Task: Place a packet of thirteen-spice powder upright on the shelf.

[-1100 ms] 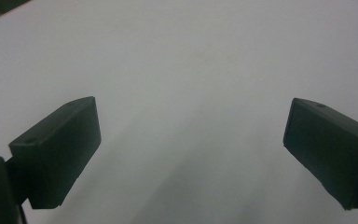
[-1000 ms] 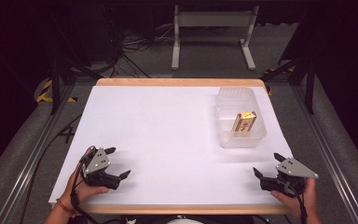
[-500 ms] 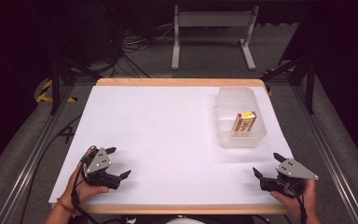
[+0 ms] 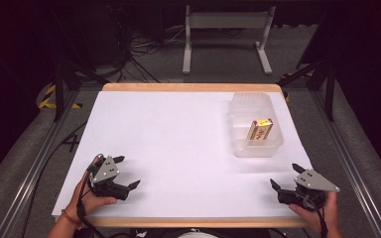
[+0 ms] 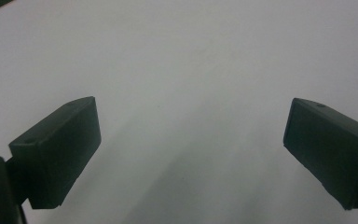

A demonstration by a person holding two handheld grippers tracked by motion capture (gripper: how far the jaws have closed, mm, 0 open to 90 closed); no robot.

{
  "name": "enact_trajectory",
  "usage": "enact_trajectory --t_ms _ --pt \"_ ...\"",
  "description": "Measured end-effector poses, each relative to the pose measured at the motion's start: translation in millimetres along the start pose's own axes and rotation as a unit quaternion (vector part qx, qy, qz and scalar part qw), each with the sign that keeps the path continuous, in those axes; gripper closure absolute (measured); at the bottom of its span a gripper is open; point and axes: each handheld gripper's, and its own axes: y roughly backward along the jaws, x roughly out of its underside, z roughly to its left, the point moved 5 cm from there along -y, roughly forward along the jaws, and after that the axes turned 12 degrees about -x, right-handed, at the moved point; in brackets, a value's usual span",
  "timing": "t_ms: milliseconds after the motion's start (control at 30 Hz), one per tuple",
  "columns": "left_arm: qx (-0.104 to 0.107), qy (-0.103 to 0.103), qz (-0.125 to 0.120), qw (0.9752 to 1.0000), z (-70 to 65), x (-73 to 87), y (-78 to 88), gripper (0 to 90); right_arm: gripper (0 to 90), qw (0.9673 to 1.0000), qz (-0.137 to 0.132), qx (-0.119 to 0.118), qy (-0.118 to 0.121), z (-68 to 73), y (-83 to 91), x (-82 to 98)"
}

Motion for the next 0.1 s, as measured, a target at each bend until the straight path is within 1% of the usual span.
enact_trajectory --t_ms 100 --pt "-0.001 0.002 -0.001 1.0000 0.6 0.3 0.7 4.6 12.8 1.0000 -0.002 0.000 -0.003 -1.5 -0.3 -0.4"
